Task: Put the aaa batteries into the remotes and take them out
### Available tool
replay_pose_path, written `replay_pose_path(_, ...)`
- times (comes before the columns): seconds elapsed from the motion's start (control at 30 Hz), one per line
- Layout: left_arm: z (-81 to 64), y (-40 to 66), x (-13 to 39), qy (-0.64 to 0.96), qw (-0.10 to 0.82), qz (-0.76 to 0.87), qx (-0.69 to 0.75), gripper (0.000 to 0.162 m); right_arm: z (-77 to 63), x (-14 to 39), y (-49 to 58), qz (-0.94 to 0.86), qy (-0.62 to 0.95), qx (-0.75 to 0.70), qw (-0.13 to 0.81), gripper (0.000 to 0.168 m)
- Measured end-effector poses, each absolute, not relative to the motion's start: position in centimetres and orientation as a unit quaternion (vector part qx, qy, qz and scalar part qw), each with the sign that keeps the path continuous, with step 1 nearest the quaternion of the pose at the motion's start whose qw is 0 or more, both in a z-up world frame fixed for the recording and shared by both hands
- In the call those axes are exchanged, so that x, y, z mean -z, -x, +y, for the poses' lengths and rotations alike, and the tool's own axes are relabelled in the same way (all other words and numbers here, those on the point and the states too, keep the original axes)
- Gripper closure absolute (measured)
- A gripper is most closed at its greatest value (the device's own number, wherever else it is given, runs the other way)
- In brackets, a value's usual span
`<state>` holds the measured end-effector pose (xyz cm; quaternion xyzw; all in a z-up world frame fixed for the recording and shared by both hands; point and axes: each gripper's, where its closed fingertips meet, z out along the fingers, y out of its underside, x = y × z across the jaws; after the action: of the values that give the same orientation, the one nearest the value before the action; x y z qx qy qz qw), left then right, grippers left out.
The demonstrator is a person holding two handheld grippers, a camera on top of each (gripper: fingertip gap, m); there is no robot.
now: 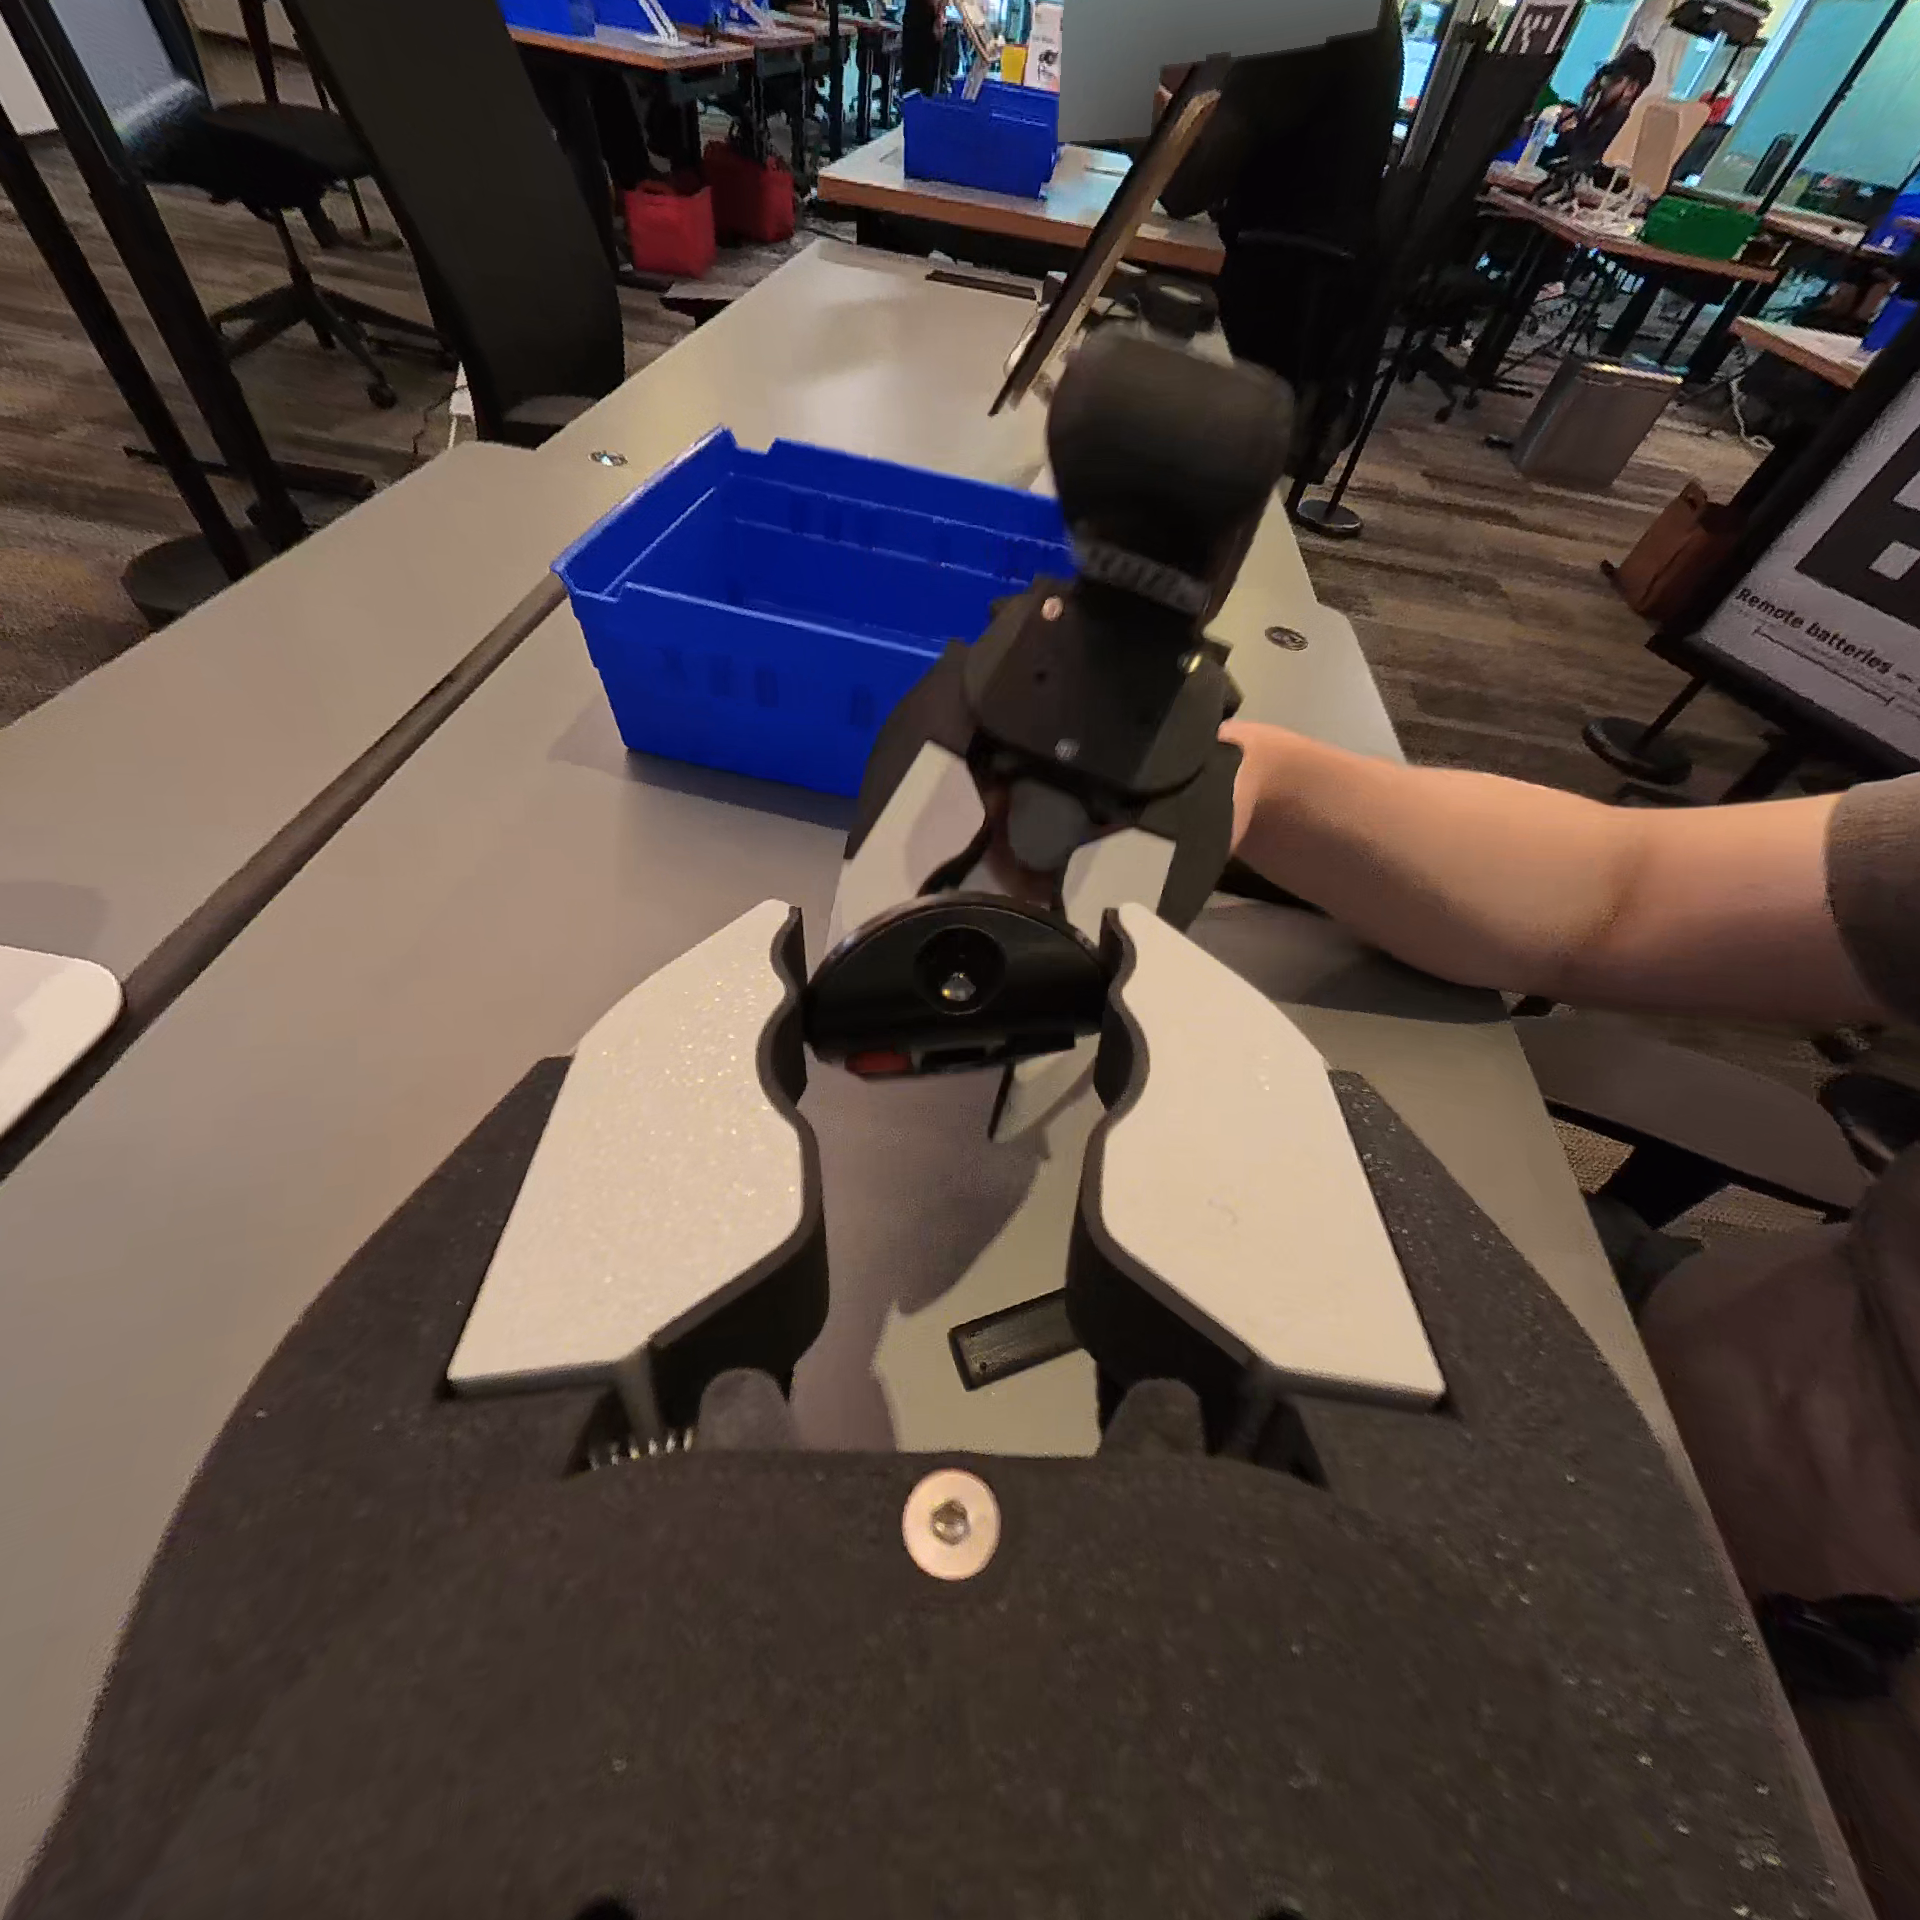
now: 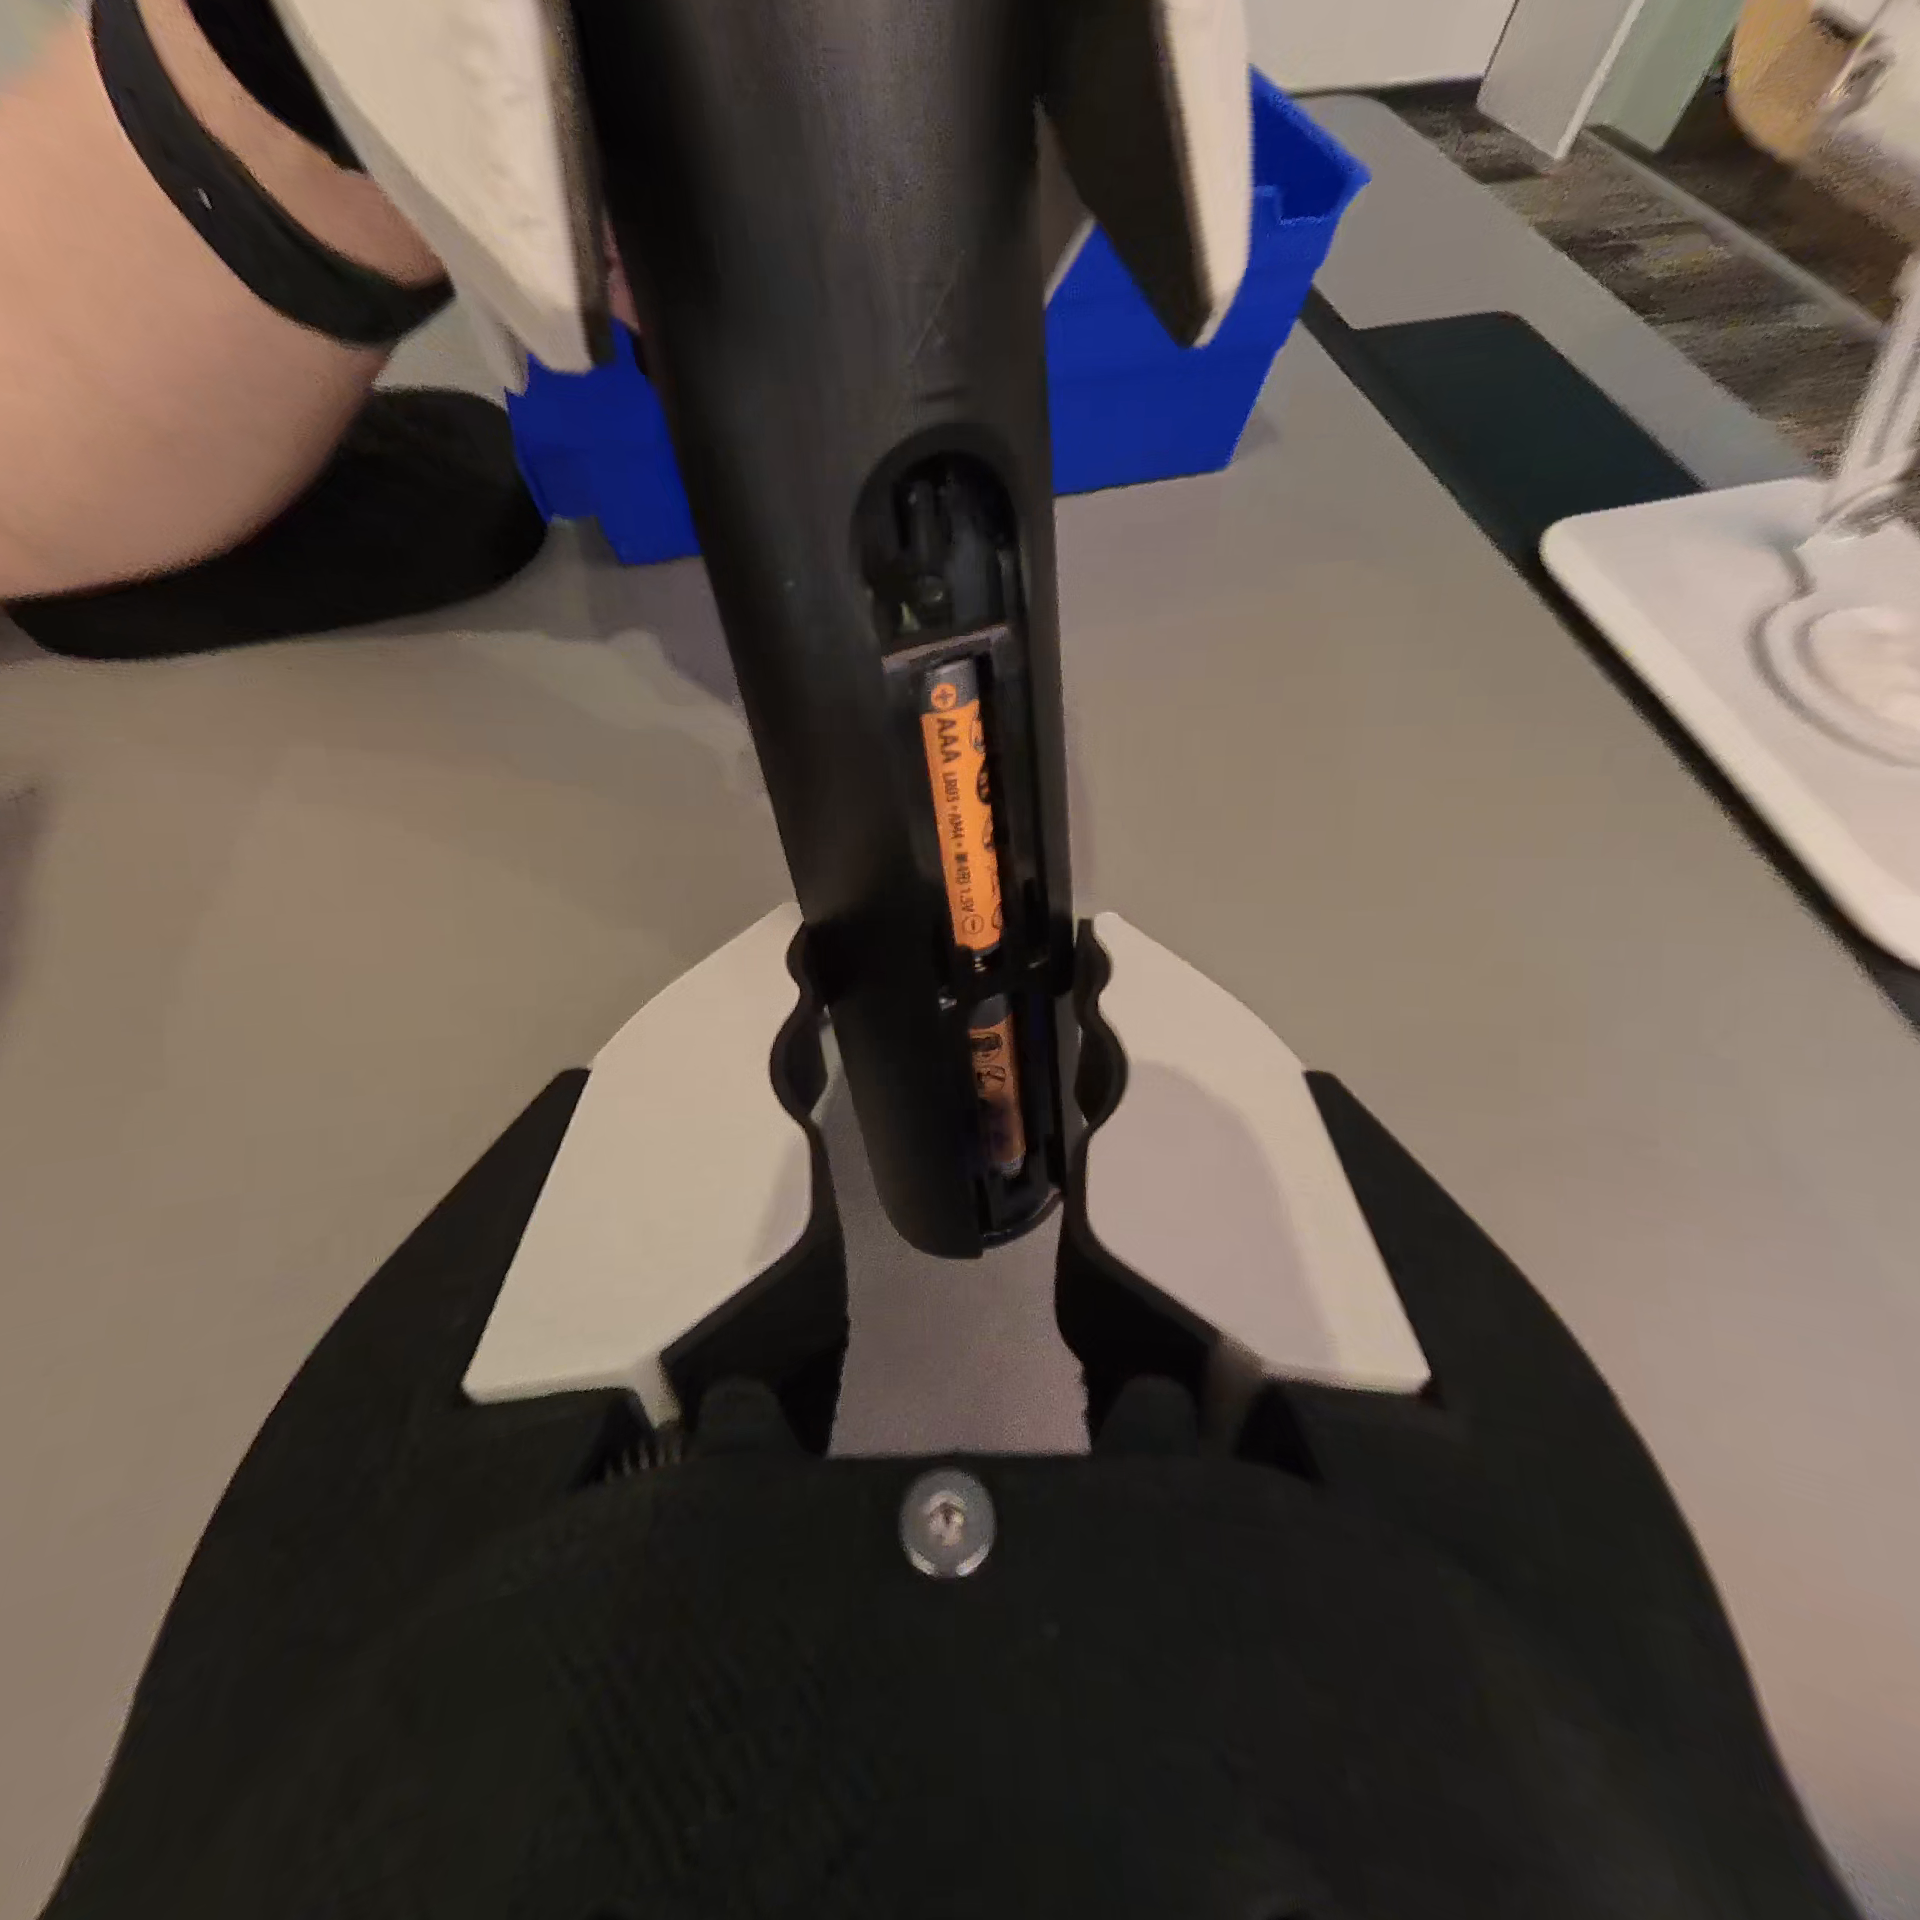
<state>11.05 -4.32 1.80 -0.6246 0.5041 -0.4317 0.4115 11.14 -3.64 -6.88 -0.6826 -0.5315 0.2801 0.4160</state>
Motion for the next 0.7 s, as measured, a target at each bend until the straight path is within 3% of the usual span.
replay_pose_path(0.2, -4.6, -11.6, -3.0, 0.588, 0.463, 0.512, 0.422, 0.087, -4.5, 1.4, -12.6, -0.579, 0.674, -0.182, 0.422, 0.126)
replay_pose_path(0.33, -5.3, -11.3, -5.2, 0.531, 0.501, 0.496, 0.469, 0.094, -4.6, 0.5, -13.2, -0.617, 0.673, -0.103, 0.395, 0.127)
replay_pose_path(0.43, -5.3, -11.2, -4.7, 0.534, 0.495, 0.510, 0.458, 0.090, -4.4, 0.0, -13.3, -0.624, 0.670, -0.075, 0.395, 0.127)
replay_pose_path(0.7, -3.2, -10.4, -6.6, 0.531, 0.541, 0.421, 0.498, 0.090, -3.5, -1.4, -12.5, -0.601, 0.646, -0.033, 0.469, 0.132)
